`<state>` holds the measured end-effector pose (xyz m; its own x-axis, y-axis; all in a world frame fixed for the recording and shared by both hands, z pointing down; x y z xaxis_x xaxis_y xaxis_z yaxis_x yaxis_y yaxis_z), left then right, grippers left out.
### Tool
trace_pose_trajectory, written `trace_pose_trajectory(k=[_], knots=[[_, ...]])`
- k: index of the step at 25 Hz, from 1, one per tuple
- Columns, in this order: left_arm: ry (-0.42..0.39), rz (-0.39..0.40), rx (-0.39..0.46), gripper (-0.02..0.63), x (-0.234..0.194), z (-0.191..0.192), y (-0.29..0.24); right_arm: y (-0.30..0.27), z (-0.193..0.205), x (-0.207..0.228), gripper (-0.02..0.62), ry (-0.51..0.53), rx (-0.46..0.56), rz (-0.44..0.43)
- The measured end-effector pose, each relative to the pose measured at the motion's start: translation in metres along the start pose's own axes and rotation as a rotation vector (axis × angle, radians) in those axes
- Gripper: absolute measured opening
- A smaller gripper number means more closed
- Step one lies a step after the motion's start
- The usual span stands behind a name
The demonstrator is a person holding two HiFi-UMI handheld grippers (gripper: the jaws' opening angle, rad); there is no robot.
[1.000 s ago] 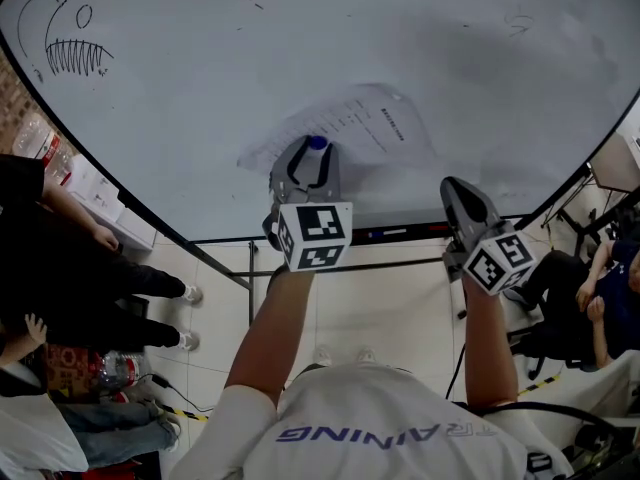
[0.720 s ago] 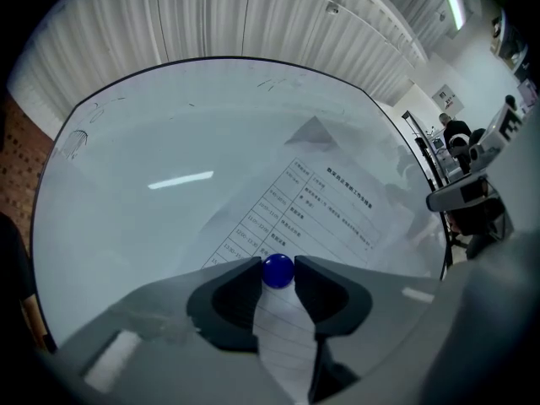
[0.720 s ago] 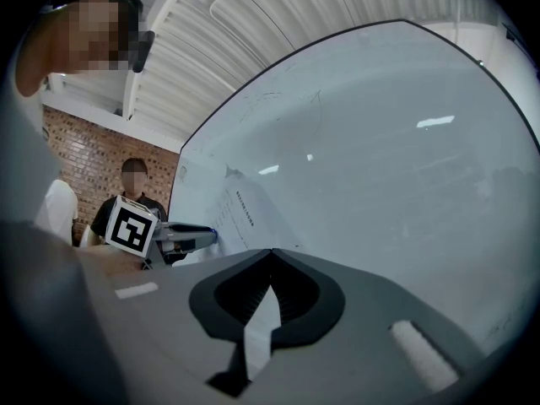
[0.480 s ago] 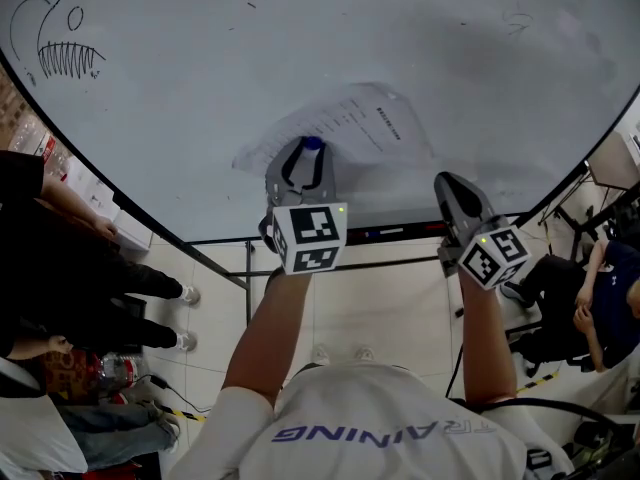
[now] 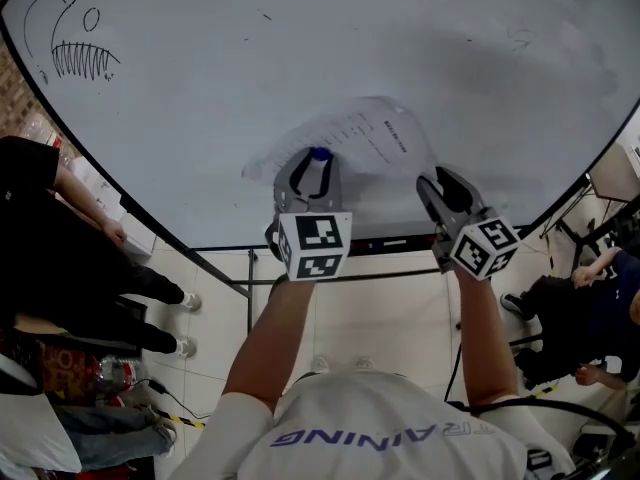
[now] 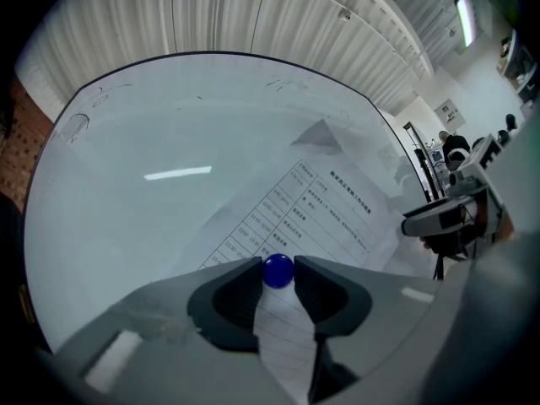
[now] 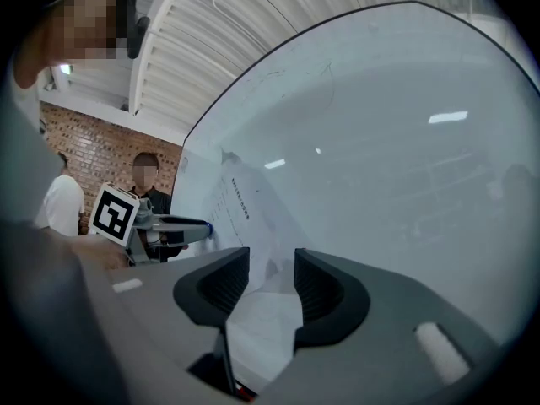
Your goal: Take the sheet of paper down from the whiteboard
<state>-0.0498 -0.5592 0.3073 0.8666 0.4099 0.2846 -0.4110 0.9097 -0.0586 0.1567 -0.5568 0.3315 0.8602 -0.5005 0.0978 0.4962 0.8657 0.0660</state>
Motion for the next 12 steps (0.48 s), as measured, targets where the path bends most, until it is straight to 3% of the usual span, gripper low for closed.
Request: trace_pose_trajectory(k=[3,7,12], knots=[[0.013,0.010,-0.003,0.129,0.002,0.003,0.002,0.001,0.000,-0.003,0.169,-0.005,-0.001,-0.001],[0.037,0.018,0.004,0.129,0.001,0.002,0.003,0.000,-0.004,-0.001,0.021,0.001,-0.001,0.020],[0.054,0.045,0.012,0.129,-0.004,-0.003,0.004,0.003,-0.010,-0.003,0.008,0.013,0.024,0.013]])
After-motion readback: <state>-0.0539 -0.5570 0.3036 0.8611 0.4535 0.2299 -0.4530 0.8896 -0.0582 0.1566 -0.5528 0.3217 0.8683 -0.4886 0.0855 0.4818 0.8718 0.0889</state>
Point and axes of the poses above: the fingertips, and each gripper's own axes: y backward along the fingers, x to its right, z out of its underside, the point moved 3 cm from there along y, backward along the fingers, and after that the axes turned 13 degrees about z, right-handed, at the moved point
